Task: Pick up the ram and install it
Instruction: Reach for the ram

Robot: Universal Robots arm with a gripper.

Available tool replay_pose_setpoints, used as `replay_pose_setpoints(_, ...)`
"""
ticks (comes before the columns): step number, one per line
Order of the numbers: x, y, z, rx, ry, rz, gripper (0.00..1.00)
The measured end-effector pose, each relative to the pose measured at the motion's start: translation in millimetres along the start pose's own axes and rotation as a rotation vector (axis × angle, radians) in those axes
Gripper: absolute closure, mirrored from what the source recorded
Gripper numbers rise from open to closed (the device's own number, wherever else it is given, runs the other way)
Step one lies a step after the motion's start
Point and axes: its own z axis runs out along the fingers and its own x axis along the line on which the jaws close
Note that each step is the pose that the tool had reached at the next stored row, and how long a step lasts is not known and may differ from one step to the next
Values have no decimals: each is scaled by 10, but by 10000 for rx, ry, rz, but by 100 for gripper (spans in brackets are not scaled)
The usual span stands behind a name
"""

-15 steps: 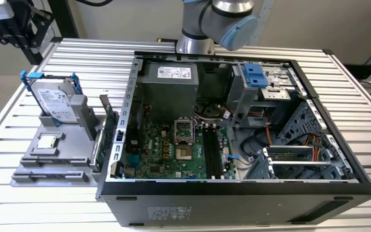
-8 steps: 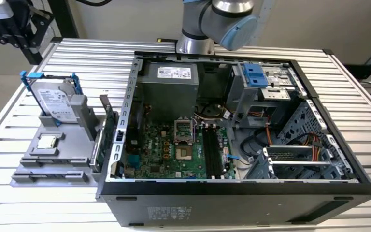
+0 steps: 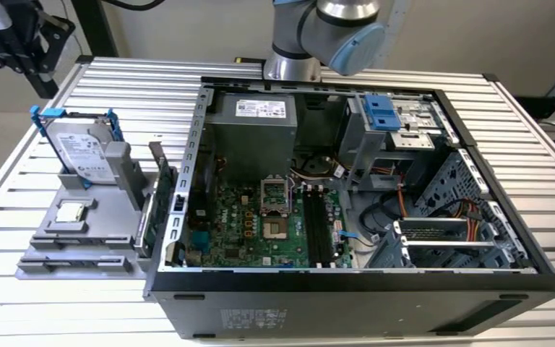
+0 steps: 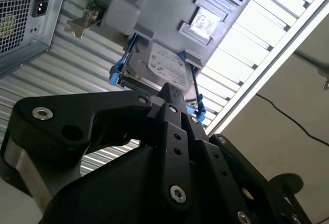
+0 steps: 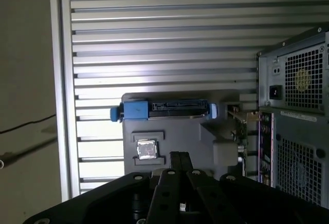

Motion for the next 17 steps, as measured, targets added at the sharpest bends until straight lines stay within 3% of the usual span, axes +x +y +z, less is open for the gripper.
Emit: replay_pose_setpoints(17, 119, -143, -3, 0, 0, 0, 100)
